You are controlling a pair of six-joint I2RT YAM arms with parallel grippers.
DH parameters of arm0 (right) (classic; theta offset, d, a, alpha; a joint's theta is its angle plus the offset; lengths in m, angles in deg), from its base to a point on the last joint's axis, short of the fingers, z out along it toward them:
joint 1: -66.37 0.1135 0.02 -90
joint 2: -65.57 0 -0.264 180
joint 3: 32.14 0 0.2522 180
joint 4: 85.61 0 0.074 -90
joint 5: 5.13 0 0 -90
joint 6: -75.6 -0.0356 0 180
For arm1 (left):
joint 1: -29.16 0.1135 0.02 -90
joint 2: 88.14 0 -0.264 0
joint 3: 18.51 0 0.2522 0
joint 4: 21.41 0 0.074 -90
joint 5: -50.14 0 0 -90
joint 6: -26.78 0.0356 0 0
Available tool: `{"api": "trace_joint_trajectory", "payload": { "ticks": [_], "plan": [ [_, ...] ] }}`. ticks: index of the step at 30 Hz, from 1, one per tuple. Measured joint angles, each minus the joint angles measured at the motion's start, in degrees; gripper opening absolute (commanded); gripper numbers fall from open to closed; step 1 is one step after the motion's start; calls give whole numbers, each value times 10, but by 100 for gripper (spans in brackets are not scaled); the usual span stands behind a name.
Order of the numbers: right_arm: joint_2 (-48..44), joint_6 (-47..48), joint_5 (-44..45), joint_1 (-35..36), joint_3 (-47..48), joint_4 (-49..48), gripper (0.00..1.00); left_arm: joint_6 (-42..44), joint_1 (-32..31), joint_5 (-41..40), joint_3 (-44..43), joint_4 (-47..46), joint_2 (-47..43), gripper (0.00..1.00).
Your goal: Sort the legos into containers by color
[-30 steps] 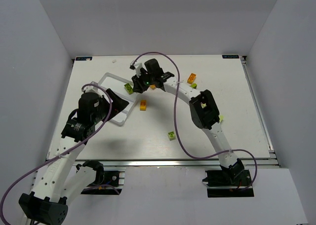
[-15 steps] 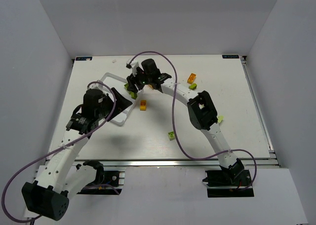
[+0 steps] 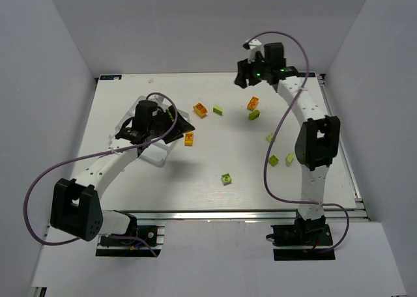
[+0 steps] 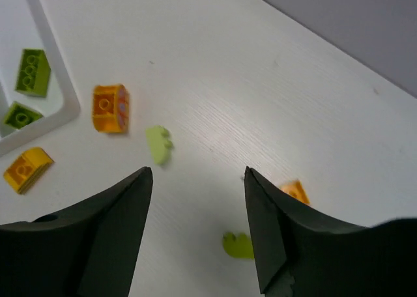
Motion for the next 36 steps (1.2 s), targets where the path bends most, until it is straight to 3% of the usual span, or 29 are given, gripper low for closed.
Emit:
{"api": "trace_joint_trajectory", "payload": {
  "ticks": [1, 3, 9, 14, 21, 36],
  "plan": [
    [-13, 18, 2, -21, -5, 20, 75, 3, -4, 5, -4, -10, 13, 79],
    [-27, 55, 1, -52, -11, 67, 80, 4, -12, 16, -10, -28, 33, 86],
    [49, 103, -5, -83, 60, 225, 74, 5, -30, 29, -10, -57, 56, 88],
    [71, 59, 15, -86, 23, 270, 71, 4, -36, 28, -6, -66, 55, 89],
    [69, -40, 90, -85, -30, 262, 83, -4, -40, 17, 29, -66, 27, 89],
    [94, -125, 112, -76, -11, 245, 82, -12, -42, -6, 48, -59, 0, 89]
  ]
}}
